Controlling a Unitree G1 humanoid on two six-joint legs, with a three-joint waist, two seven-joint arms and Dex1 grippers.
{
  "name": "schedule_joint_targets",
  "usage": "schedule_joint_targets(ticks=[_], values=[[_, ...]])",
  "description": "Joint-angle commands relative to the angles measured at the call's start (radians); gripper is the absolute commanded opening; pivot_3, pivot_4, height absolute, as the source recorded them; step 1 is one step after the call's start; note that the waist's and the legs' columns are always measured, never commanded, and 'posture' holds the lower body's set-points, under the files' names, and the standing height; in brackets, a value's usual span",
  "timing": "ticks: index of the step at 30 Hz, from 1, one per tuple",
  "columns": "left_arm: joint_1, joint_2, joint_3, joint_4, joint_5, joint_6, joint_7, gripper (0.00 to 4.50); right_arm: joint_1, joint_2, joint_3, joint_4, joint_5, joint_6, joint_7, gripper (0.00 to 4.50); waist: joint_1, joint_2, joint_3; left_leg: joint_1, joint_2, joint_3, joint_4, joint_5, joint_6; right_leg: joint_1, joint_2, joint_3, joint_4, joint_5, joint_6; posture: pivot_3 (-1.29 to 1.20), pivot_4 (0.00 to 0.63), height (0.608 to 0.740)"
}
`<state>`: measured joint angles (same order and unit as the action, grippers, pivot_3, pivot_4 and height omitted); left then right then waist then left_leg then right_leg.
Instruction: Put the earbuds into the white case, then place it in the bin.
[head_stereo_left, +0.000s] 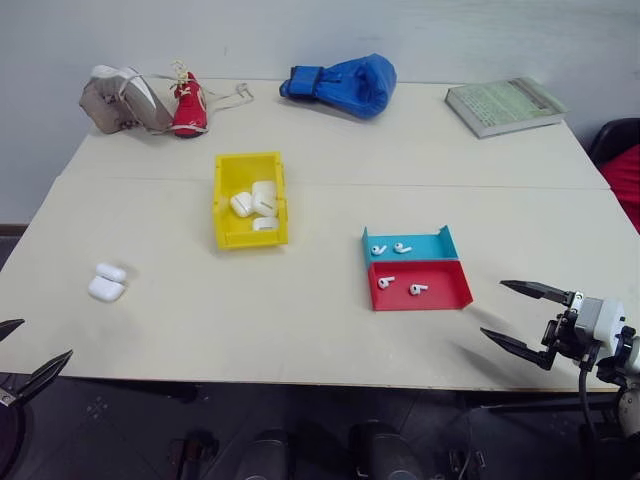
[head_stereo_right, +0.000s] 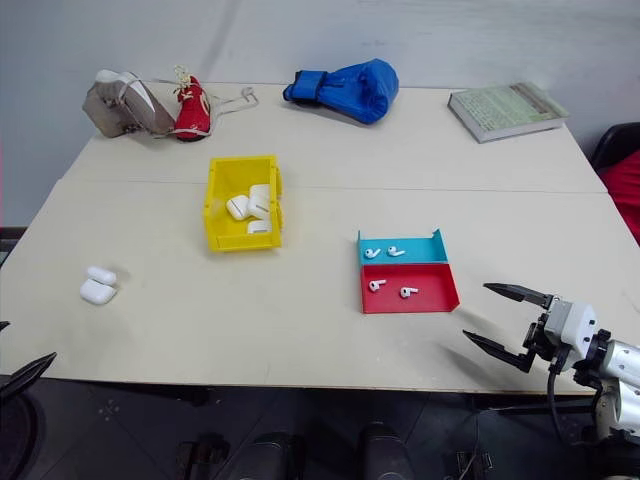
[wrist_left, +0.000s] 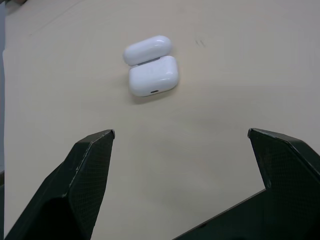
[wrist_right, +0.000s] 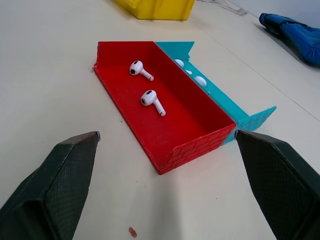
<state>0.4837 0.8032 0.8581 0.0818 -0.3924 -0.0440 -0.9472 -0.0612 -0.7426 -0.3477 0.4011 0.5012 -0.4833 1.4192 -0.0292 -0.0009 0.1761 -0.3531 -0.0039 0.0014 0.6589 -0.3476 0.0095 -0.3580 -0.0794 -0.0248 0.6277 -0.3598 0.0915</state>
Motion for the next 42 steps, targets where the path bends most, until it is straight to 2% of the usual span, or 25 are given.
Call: schedule_joint_targets(ticks=[1, 7, 12, 16, 21, 25, 29, 32, 36, 38, 42], values=[[0.017, -0.007, 0.044, -0.034, -0.024, 0.008, 0.008, 4.5, 0.003, -0.005, -0.016, 0.004, 0.014, -0.024, 0.015, 4.46, 0.0, 0.0, 0.0, 0.0, 0.0, 0.0, 0.0, 0.0, 0.0, 0.0, 0.0, 0.0, 0.0, 0.0, 0.0, 0.0, 0.15, 0.74], [0.036, -0.02, 0.05, -0.06, -0.039, 0.036, 0.008, 4.5, -0.016, -0.003, -0.012, 0.009, 0.017, -0.022, 0.019, 4.46, -0.001, 0.0, 0.0, 0.0, 0.0, 0.0, 0.0, 0.0, 0.0, 0.0, 0.0, 0.0, 0.0, 0.0, 0.0, 0.0, 0.15, 0.74], [0.066, -0.026, 0.099, -0.091, -0.117, 0.127, -0.011, 4.5, -0.031, 0.02, 0.003, -0.072, 0.064, 0.063, 0.002, 4.46, -0.001, 0.0, 0.0, 0.0, 0.0, 0.0, 0.0, 0.0, 0.0, 0.0, 0.0, 0.0, 0.0, 0.0, 0.0, 0.0, 0.15, 0.74], [0.115, 0.011, 0.197, -0.025, -0.161, 0.348, 0.038, 4.5, -0.05, 0.088, 0.033, -0.23, 0.178, 0.164, 0.003, 4.46, -0.003, 0.0, 0.0, 0.0, 0.001, 0.0, 0.0, 0.0, 0.0, 0.0, 0.001, 0.0, 0.0, 0.0, 0.0, 0.0, 0.15, 0.74], [0.15, 0.041, 0.279, 0.046, -0.126, 0.512, 0.141, 4.5, -0.049, 0.171, 0.071, -0.359, 0.19, 0.172, -0.03, 4.46, 0.0, -0.001, 0.0, 0.0, 0.001, -0.001, 0.0, 0.0, 0.0, 0.0, 0.001, 0.0, 0.001, 0.0, 0.0, 0.0, 0.15, 0.74], [0.213, 0.079, 0.312, 0.062, -0.119, 0.669, 0.159, 4.5, -0.055, 0.22, 0.08, -0.393, 0.202, 0.137, 0.003, 4.46, 0.002, -0.001, -0.001, 0.0, 0.0, -0.001, 0.0, -0.001, 0.001, 0.0, 0.0, 0.0, 0.001, 0.0, 0.0, 0.0, 0.15, 0.74], [0.234, 0.122, 0.347, 0.001, -0.15, 0.791, 0.116, 4.5, -0.069, 0.227, 0.08, -0.384, 0.202, 0.139, 0.012, 4.46, 0.001, -0.001, -0.001, 0.0, 0.0, -0.002, 0.0, -0.001, 0.0, 0.0, 0.0, 0.0, 0.001, 0.0, 0.0, 0.0, 0.15, 0.74], [0.213, 0.156, 0.365, -0.116, -0.215, 0.911, 0.08, 4.5, -0.068, 0.218, 0.077, -0.374, 0.198, 0.153, 0.013, 4.46, 0.002, -0.001, -0.001, 0.0, 0.0, -0.002, 0.0, -0.002, 0.0, 0.0, 0.0, 0.0, 0.001, 0.0, 0.0, 0.0, 0.15, 0.74], [0.137, 0.227, 0.333, -0.236, -0.259, 1.086, 0.122, 4.5, -0.063, 0.21, 0.083, -0.367, 0.192, 0.162, 0.027, 4.46, 0.001, -0.001, 0.0, 0.0, 0.0, -0.003, 0.0, -0.002, -0.001, 0.0, 0.0, 0.0, 0.001, 0.0, 0.0, 0.0, 0.15, 0.74], [0.077, 0.281, 0.274, -0.28, -0.258, 1.152, 0.156, 4.5, -0.07, 0.21, 0.086, -0.362, 0.189, 0.163, 0.029, 4.46, 0.0, 0.0, 0.0, 0.0, 0.0, -0.003, 0.0, -0.001, -0.001, 0.0, 0.0, 0.0, 0.001, 0.0, 0.0, 0.0, 0.15, 0.74], [-0.032, 0.411, 0.082, -0.257, -0.217, 1.113, 0.118, 4.5, -0.088, 0.208, 0.096, -0.352, 0.183, 0.171, 0.026, 4.46, -0.002, 0.001, 0.0, 0.0, 0.0, -0.002, 0.0, -0.001, -0.001, -0.001, 0.0, 0.0, 0.002, 0.0, 0.0, 0.0, 0.15, 0.74]])
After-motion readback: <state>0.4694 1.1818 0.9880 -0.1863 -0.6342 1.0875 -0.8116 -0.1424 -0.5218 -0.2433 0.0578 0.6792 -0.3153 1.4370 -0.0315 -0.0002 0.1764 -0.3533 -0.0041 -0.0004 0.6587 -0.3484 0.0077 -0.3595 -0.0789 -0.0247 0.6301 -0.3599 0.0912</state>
